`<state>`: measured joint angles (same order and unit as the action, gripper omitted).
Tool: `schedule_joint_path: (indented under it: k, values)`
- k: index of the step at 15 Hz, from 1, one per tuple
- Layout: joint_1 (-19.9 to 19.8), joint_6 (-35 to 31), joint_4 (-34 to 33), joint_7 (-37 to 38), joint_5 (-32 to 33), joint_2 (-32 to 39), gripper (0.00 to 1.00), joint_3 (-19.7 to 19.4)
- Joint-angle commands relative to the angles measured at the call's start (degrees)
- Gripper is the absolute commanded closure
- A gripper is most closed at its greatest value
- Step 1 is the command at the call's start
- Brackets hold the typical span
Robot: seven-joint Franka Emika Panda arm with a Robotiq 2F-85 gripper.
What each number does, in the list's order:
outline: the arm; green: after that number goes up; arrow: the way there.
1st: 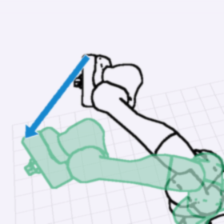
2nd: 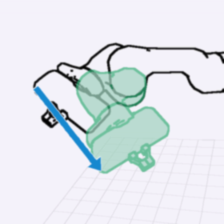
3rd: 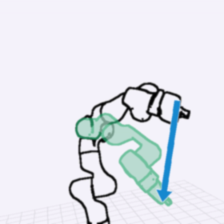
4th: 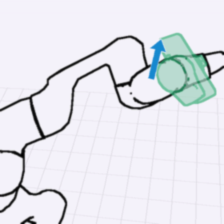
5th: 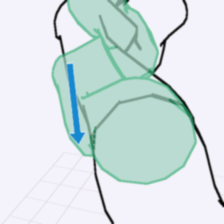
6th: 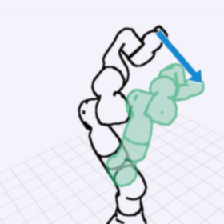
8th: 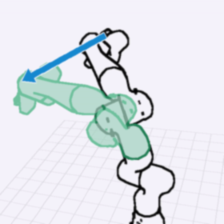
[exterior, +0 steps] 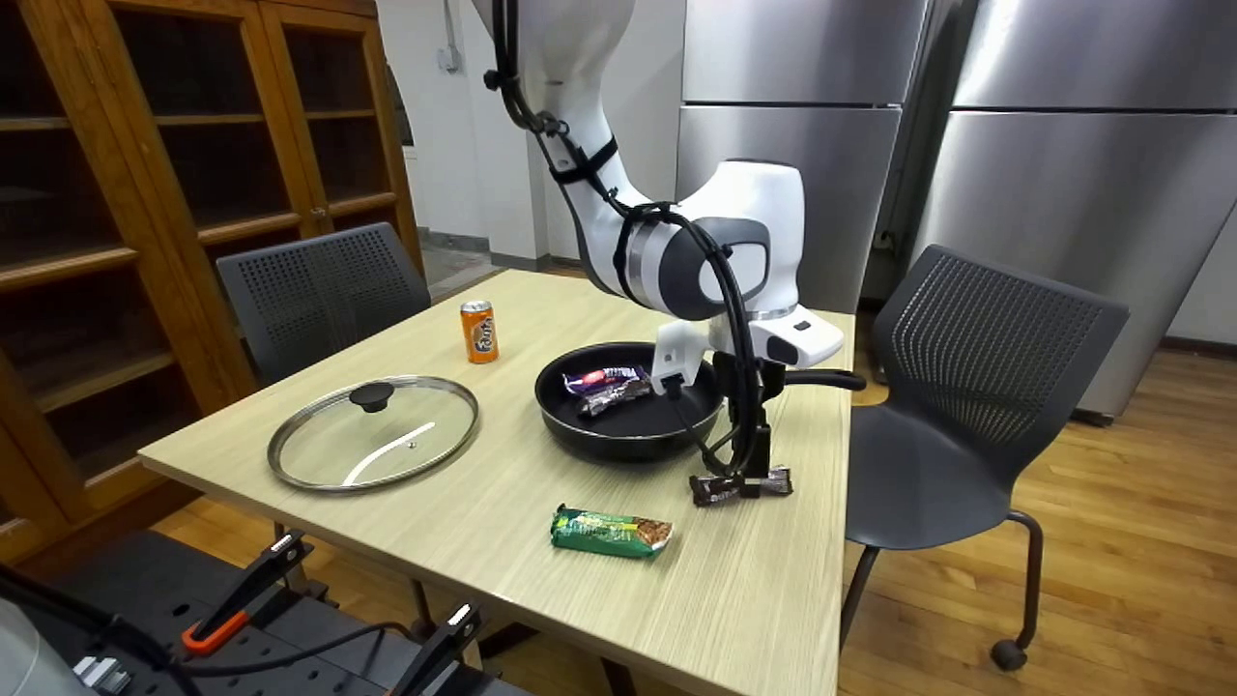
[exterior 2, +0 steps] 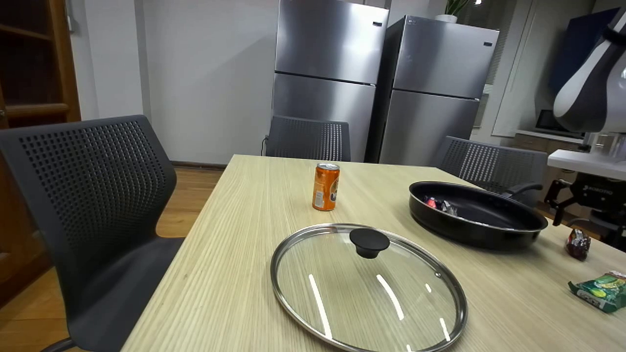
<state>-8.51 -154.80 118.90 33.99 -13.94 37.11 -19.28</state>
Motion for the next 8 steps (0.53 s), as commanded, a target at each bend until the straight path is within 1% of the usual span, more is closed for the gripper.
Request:
schedule_joint_path:
  k: [1, 8]
  values:
    - [-1.20, 2.49, -3.45, 0.65, -1.16, 1.98, 0.00, 0.83]
    - [-1.85, 2.88, -5.45, 0.30, -2.37, 3.91, 0.00, 1.34]
